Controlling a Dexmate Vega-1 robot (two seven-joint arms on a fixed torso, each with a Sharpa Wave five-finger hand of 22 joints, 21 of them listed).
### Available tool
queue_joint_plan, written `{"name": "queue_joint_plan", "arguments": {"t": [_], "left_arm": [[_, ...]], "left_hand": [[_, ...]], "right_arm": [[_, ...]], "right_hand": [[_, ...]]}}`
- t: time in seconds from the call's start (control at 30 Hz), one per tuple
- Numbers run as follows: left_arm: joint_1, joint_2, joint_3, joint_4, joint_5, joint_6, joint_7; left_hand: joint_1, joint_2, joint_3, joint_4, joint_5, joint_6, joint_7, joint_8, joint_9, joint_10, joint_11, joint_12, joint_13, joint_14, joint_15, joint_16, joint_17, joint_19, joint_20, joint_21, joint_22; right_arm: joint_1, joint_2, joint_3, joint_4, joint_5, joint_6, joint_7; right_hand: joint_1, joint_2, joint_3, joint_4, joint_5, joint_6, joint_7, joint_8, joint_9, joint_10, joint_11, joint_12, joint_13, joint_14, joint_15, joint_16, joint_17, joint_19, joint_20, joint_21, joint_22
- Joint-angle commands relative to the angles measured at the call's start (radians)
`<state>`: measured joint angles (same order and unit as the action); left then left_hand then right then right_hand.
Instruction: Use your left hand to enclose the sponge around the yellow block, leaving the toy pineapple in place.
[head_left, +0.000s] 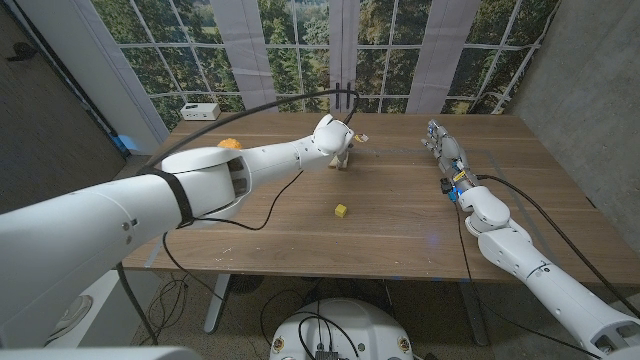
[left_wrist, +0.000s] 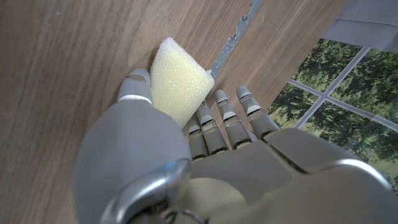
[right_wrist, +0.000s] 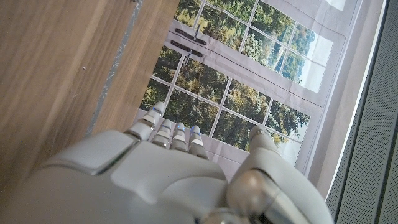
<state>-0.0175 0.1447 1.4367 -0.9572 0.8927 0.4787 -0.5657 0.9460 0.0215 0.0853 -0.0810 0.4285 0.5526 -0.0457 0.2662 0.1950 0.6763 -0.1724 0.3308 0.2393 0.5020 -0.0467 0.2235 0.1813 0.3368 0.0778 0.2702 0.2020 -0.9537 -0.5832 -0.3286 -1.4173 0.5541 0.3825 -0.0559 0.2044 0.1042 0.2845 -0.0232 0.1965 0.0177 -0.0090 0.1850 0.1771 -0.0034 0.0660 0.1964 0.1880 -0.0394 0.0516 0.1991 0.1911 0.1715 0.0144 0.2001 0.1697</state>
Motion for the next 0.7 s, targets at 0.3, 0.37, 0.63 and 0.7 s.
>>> {"name": "queue_joint_plan", "arguments": {"t": [0.3, 0.37, 0.63, 0.7], "left_arm": [[0.043, 0.140, -0.007, -0.253, 0.095, 0.125, 0.043], [0.053, 0.164, -0.015, -0.297, 0.120, 0.141, 0.048], [0.097, 0.240, -0.067, -0.456, 0.193, 0.159, 0.017], [0.113, 0.258, -0.083, -0.491, 0.215, 0.157, 0.023]], "left_hand": [[0.030, 0.010, -0.012, -0.009, -0.003, 0.069, -0.002, 0.006, 0.013, 0.048, -0.013, 0.010, 0.016, 0.039, -0.126, -0.006, -0.002, 0.023, -0.005, 0.011, 0.006], [0.031, 0.009, -0.013, -0.009, -0.003, 0.064, -0.004, 0.002, 0.013, 0.043, -0.014, 0.007, 0.016, 0.035, -0.123, -0.009, -0.002, 0.022, -0.003, 0.010, 0.006], [0.032, 0.010, -0.018, -0.008, -0.005, 0.066, -0.009, -0.001, 0.014, 0.045, -0.014, 0.005, 0.018, 0.035, -0.123, -0.012, -0.002, 0.022, -0.002, 0.011, 0.006], [0.031, 0.010, -0.019, -0.007, -0.005, 0.067, -0.009, -0.002, 0.014, 0.044, -0.014, 0.004, 0.019, 0.035, -0.124, -0.013, -0.001, 0.022, -0.002, 0.011, 0.006]], "right_arm": [[0.001, -0.009, -0.005, -0.029, -0.018, -0.022, -0.017], [0.001, -0.011, -0.006, -0.034, -0.022, -0.024, -0.019], [-0.009, -0.016, -0.005, -0.054, -0.026, -0.037, -0.031], [-0.012, -0.017, -0.005, -0.060, -0.026, -0.039, -0.034]], "right_hand": [[-0.009, -0.003, -0.005, -0.004, 0.005, 0.004, -0.009, 0.002, 0.003, 0.000, 0.001, 0.001, 0.003, 0.007, 0.001, -0.002, 0.000, 0.006, 0.004, -0.003, 0.004], [-0.009, -0.003, -0.005, -0.004, 0.005, 0.004, -0.010, 0.003, 0.003, 0.000, 0.002, 0.001, 0.003, 0.007, 0.001, -0.002, 0.000, 0.007, 0.005, -0.003, 0.004], [-0.009, -0.002, -0.005, -0.004, 0.005, 0.004, -0.009, 0.003, 0.003, 0.001, 0.003, 0.001, 0.003, 0.007, 0.002, -0.002, 0.000, 0.005, 0.006, -0.003, 0.004], [-0.009, -0.002, -0.005, -0.004, 0.005, 0.005, -0.009, 0.003, 0.003, 0.000, 0.003, 0.001, 0.003, 0.007, 0.001, -0.002, 0.000, 0.005, 0.006, -0.003, 0.004]]}}
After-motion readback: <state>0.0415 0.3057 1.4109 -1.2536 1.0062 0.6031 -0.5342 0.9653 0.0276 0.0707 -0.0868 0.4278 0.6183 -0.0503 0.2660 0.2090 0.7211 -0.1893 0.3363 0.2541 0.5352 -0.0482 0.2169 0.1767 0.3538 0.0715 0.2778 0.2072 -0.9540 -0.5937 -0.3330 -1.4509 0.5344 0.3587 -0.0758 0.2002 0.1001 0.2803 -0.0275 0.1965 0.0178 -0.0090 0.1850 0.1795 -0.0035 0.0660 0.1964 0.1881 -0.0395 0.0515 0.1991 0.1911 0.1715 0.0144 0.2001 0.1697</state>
